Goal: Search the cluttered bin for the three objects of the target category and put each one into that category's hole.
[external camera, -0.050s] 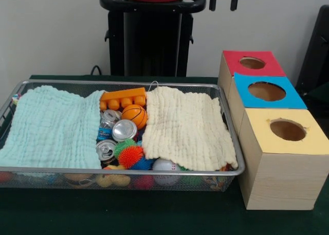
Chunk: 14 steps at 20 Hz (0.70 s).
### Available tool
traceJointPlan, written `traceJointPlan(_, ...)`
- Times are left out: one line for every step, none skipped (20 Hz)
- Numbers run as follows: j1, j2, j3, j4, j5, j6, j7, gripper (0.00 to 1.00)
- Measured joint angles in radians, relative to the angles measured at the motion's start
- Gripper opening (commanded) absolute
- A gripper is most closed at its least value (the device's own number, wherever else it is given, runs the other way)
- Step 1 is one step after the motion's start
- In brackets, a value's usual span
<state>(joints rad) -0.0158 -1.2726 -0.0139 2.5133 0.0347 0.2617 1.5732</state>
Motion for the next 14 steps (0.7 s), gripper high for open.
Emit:
traceJointPlan(0.000, 0.000, -0.001, 0.000, 0.000, 0.000, 0.000, 1.00)
traceJointPlan(0.000, 0.001, -0.003, -0.002, -0.001, 0.000, 0.000, 1.00)
traceJointPlan(0.000, 0.007, -0.008, -0.006, -0.009, 0.000, 0.000, 1.00)
traceJointPlan(-0.001, 0.010, -0.009, -0.007, -0.012, 0.000, 0.000, 1.00)
traceJointPlan(-0.001, 0.012, -0.011, -0.009, -0.015, 0.000, 0.000, 1.00)
traceJointPlan(-0.006, 0.021, -0.013, -0.012, -0.030, -0.002, 0.000, 1.00)
traceJointPlan(-0.011, 0.029, -0.015, -0.015, -0.044, -0.004, 0.000, 1.00)
traceJointPlan(-0.015, 0.033, -0.015, -0.016, -0.052, -0.005, 0.000, 1.00)
traceJointPlan(-0.018, 0.037, -0.016, -0.018, -0.059, -0.006, 0.000, 1.00)
traceJointPlan(-0.023, 0.043, -0.016, -0.020, -0.069, -0.007, 0.000, 1.00)
traceJointPlan(-0.028, 0.048, -0.017, -0.022, -0.080, -0.008, 0.000, 1.00)
traceJointPlan(-0.039, 0.059, -0.018, -0.028, -0.102, -0.008, 0.000, 1.00)
traceJointPlan(-0.045, 0.065, -0.019, -0.031, -0.112, -0.008, 0.000, 1.00)
traceJointPlan(-0.053, 0.071, -0.019, -0.034, -0.123, -0.008, 0.000, 1.00)
